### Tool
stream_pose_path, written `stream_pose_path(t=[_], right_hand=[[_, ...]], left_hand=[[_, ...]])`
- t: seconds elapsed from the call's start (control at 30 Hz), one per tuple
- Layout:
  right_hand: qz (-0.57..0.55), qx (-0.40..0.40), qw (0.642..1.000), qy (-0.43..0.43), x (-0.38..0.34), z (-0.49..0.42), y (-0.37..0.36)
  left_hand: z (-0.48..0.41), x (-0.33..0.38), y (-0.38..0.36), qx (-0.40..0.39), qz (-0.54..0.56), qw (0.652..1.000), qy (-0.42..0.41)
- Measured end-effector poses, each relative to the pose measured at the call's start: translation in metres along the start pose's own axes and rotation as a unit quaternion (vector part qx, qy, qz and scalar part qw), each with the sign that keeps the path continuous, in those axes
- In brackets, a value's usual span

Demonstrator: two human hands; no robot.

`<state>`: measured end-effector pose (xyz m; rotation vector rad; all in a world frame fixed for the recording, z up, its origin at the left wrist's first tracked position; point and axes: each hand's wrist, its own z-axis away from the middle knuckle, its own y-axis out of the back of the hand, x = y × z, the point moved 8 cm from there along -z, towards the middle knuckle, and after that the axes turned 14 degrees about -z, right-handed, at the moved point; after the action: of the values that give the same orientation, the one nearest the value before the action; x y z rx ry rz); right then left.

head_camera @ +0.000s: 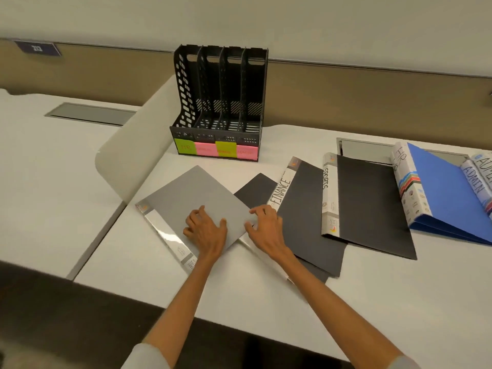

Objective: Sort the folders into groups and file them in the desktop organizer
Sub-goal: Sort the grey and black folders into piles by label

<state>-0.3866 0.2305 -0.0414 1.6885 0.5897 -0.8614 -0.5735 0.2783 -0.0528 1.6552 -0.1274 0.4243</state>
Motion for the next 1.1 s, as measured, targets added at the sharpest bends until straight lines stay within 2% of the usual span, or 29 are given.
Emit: stream_pose_path(t=[0.1, 0.2, 0.3, 0.37, 0.5, 0.63, 0.7, 0.9, 1.1], right_hand=[[0.038, -0.064, 0.997, -0.002, -0.013, -0.015, -0.032], [0.081, -0.104, 0.990, -0.046, -0.009, -0.024, -0.050], [0.092, -0.115, 0.987, -0.070, -0.006, -0.025, -0.059], [0.082, -0.113, 0.986, -0.091, -0.005, -0.027, -0.059], [0.076, -0.121, 0.983, -0.114, -0.008, -0.030, -0.061], [0.047, -0.118, 0.982, -0.138, -0.009, -0.033, -0.054], [0.018, -0.112, 0.982, -0.151, -0.006, -0.036, -0.047], [-0.102, -0.097, 0.971, -0.191, 0.002, -0.048, -0.039], [-0.328, -0.093, 0.904, -0.258, -0.002, -0.055, -0.032]], left_hand=[[0.002, -0.034, 0.015, 0.014, -0.017, 0.999, 0.046], [0.007, -0.070, 0.019, -0.027, -0.021, 0.987, 0.157], [0.022, -0.107, 0.006, -0.091, 0.094, 0.942, 0.310], [0.030, -0.116, 0.001, -0.109, 0.141, 0.922, 0.344], [0.035, -0.110, 0.003, -0.110, 0.233, 0.898, 0.356], [0.032, -0.111, 0.012, -0.045, 0.419, 0.828, 0.371], [0.029, -0.112, 0.019, -0.030, 0.466, 0.804, 0.368], [0.015, -0.092, 0.066, 0.051, 0.515, 0.793, 0.322], [0.002, -0.054, 0.118, 0.085, 0.530, 0.815, 0.216]])
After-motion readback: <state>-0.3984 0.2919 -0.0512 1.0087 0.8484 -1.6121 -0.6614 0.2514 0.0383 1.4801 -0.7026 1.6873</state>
